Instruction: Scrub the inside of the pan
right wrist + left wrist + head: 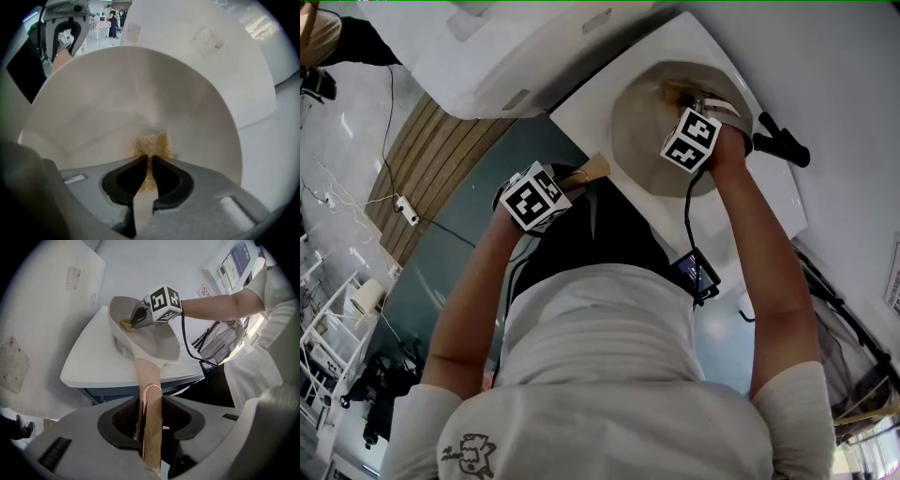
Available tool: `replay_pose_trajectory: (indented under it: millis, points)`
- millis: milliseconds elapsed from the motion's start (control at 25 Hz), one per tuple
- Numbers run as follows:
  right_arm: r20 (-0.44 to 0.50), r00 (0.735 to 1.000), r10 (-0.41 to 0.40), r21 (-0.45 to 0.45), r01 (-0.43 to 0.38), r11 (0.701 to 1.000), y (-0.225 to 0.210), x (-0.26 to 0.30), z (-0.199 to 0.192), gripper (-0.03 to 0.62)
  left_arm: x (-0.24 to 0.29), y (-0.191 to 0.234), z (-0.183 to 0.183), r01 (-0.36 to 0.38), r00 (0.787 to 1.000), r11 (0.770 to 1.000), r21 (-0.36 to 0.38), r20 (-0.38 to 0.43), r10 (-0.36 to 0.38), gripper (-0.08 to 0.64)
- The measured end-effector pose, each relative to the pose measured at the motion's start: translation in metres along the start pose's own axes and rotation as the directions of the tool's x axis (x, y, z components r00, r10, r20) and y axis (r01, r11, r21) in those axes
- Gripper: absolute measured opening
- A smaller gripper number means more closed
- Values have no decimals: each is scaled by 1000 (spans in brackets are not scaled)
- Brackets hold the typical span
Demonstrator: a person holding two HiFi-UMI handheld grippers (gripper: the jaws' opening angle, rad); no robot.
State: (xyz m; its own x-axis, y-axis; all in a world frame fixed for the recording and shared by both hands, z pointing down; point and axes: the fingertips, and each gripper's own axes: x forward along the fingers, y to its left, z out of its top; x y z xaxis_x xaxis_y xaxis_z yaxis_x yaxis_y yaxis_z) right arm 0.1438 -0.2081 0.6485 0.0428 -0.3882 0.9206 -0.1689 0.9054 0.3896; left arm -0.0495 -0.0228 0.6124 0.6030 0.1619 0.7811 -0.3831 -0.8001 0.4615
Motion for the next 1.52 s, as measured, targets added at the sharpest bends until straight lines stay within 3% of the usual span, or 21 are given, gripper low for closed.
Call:
replay_pose_trajectory:
  millis: [200,400,640,920,1080,1280,1520]
  points:
    - [96,994,46,-34,-43,999,35,-7,35,41,1,-1,-1,4,1000,1000,-1,2,-4,149]
    - [134,980,144,-71,-136,988,77,-14,49,41,0,-1,0,7,1000,1000,-2,1,-7,149]
    - [130,959,251,-81,-242,967,119,-22,35,41,0,-1,0,17,1000,1000,-6,1,-17,149]
    - [59,957,285,-59,-281,958,134,-23,-3,41,2,-1,-1,32,999,999,0,-10,-32,149]
    - [-21,962,273,-38,-273,961,129,-18,-31,41,2,-1,-1,36,999,999,-1,-13,-36,149]
    - [-143,969,201,9,-201,979,96,-11,-62,41,3,-2,-1,42,999,999,-4,-16,-42,147]
    - [-196,976,100,19,-98,995,49,-2,-66,41,5,-3,-2,50,999,999,-7,-19,-50,146]
